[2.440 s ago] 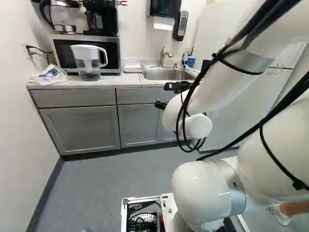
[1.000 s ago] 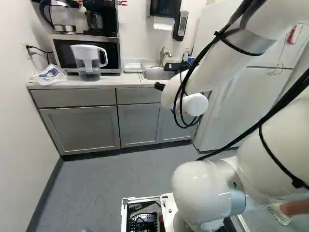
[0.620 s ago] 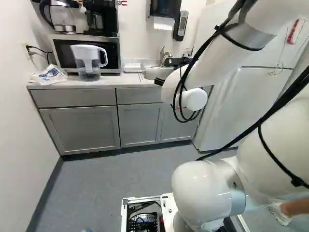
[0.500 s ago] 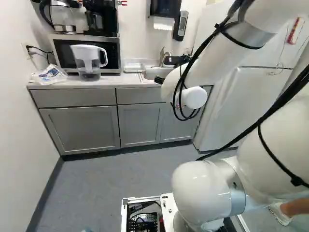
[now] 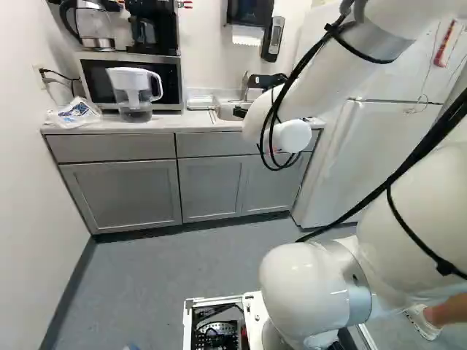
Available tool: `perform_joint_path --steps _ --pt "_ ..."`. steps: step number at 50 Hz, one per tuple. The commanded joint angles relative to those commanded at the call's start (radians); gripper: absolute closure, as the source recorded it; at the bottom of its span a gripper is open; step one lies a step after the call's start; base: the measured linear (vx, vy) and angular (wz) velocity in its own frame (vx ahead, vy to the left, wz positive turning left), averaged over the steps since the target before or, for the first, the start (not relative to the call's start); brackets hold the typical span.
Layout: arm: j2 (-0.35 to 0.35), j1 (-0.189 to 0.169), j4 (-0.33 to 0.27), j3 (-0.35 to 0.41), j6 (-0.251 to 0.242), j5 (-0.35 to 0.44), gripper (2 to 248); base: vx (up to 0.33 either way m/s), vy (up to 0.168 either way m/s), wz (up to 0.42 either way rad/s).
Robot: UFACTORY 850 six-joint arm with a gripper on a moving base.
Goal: Rinse the cup and place it in the tray
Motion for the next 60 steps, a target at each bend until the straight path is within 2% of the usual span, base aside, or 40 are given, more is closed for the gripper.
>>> perform_joint_path --steps 60 --pt "-0.038 0.0 0.0 -0.165 0.0 -0.118 3 0.0 0.0 0.0"
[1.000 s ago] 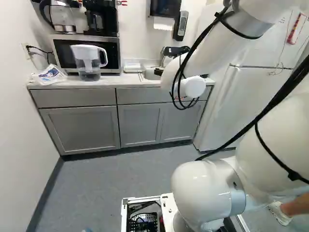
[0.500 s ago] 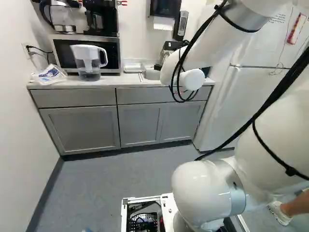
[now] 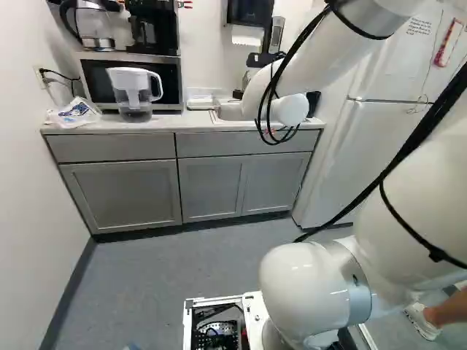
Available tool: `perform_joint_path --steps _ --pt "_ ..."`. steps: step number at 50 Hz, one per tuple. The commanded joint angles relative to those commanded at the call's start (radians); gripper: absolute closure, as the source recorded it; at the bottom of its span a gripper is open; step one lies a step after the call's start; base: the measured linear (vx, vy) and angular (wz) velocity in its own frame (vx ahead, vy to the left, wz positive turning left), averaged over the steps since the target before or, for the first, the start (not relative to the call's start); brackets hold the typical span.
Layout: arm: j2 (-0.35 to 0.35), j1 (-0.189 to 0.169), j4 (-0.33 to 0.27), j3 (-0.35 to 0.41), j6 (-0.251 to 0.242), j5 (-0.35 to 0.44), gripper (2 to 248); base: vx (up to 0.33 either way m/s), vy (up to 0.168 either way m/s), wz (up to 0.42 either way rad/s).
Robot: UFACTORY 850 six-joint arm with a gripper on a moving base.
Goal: Rinse the cup and place it in the tray
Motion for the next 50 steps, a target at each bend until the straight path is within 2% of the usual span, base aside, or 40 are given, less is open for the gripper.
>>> perform_joint_path --steps 50 --pt "-0.007 0.0 0.0 -0.112 0.0 -0.117 3 0.0 0.0 0.0"
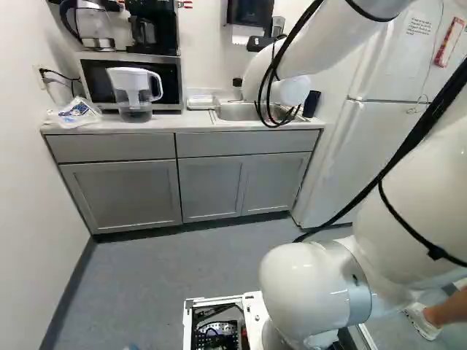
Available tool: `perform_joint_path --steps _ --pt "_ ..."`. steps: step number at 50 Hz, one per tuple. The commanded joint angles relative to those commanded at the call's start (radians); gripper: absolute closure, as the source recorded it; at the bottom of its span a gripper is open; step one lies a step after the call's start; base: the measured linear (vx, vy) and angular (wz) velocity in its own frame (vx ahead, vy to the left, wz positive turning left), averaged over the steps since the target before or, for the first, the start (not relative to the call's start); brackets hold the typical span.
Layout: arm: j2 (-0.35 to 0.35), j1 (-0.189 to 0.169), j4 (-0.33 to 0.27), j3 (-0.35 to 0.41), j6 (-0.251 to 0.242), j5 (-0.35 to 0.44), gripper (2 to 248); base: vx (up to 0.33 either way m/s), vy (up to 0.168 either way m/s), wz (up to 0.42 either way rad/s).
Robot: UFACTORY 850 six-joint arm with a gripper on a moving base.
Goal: Rinse the cup and place it in the tray
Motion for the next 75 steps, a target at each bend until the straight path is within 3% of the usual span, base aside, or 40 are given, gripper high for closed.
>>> perform_joint_path --steps 48,75 --pt "-0.008 0.0 0.0 -0.107 0.0 -0.12 3 0.0 0.0 0.0" --pt "-0.009 0.0 0.0 -0.144 0.0 -0.135 3 0.0 0.0 0.0"
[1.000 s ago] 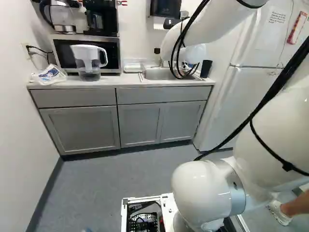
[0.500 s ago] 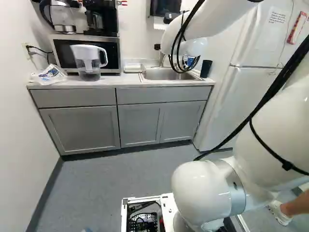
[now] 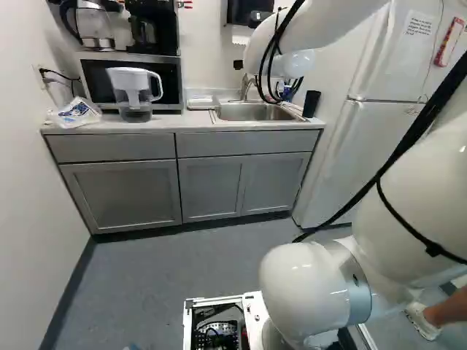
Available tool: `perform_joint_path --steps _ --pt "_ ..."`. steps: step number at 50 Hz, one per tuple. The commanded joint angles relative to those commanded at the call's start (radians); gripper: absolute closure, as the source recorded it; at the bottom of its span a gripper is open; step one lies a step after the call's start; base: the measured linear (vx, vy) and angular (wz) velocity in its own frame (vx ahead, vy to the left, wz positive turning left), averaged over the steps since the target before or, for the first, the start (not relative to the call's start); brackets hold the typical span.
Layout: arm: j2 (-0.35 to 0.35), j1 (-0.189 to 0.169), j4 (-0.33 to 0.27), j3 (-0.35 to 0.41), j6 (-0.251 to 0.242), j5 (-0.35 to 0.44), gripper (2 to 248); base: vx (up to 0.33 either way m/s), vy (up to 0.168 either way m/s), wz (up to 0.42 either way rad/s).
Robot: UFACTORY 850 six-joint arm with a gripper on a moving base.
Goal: Rinse the cup and place it in the tray
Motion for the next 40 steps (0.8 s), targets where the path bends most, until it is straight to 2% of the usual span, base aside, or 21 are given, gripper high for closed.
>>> perform_joint_path --steps 40 --pt "0.0 0.0 0.0 0.0 0.0 0.0 3 0.0 0.0 0.0"
